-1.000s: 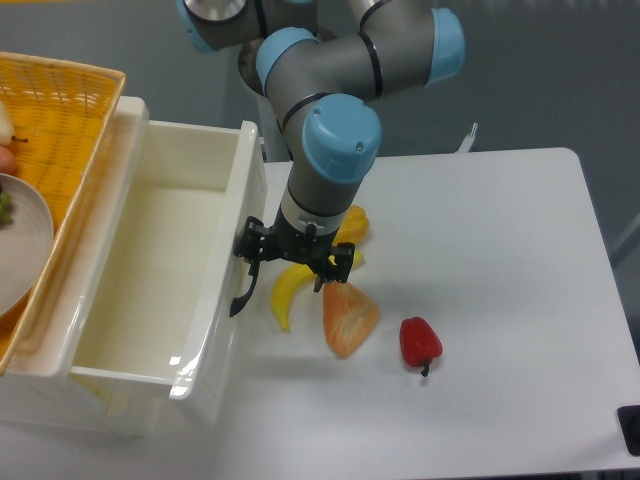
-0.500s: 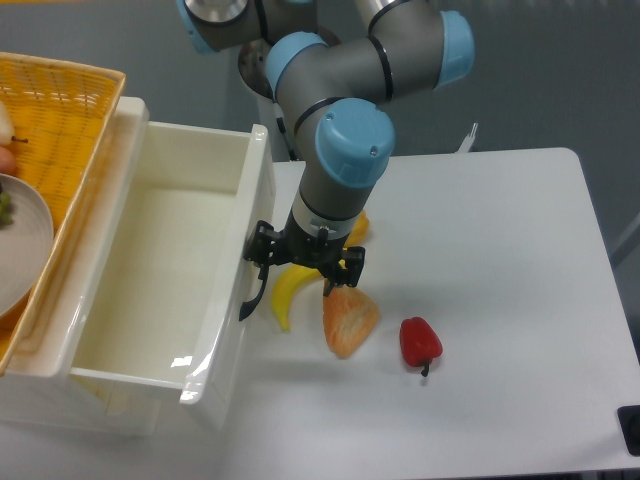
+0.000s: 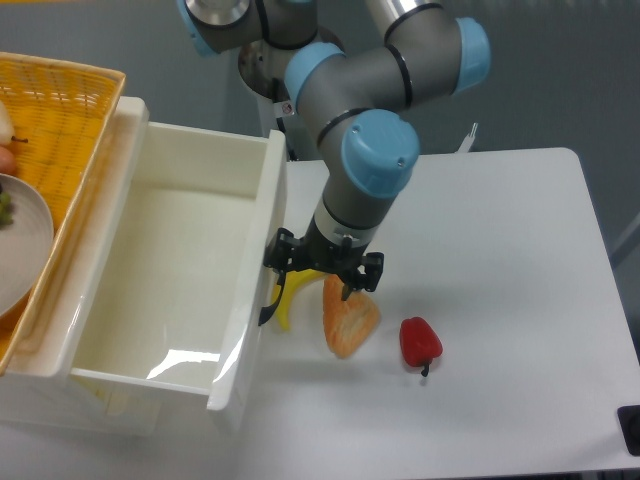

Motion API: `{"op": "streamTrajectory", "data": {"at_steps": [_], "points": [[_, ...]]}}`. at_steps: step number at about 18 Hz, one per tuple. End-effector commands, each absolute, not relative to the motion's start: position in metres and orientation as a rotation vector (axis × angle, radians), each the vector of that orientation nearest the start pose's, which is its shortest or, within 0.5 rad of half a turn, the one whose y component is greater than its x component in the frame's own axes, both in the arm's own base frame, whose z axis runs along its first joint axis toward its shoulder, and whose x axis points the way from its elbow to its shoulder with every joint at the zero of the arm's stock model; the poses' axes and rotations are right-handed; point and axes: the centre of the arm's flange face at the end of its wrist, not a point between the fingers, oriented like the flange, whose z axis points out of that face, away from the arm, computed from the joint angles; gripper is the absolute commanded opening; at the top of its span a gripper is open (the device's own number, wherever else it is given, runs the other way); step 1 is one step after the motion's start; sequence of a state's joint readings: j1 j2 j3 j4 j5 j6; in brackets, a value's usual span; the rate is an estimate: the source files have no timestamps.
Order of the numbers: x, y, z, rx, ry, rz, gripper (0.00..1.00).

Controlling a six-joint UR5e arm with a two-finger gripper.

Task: Slide the top white drawer open
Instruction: 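Keep pulling the drawer further out along its runners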

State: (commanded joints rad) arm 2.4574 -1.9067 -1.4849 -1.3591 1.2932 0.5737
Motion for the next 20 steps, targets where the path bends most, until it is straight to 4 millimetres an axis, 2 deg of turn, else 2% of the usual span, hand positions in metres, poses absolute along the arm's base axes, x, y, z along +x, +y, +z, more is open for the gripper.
{"op": "streamTrajectory", "data": {"at_steps": [16,20], "points": [[-0.373,0.512,0.375,-2.92,-0.486,-0.36,1.0],[-0.366,0.509,0.393,-2.877,-0.485,-0.404,1.0]]}}
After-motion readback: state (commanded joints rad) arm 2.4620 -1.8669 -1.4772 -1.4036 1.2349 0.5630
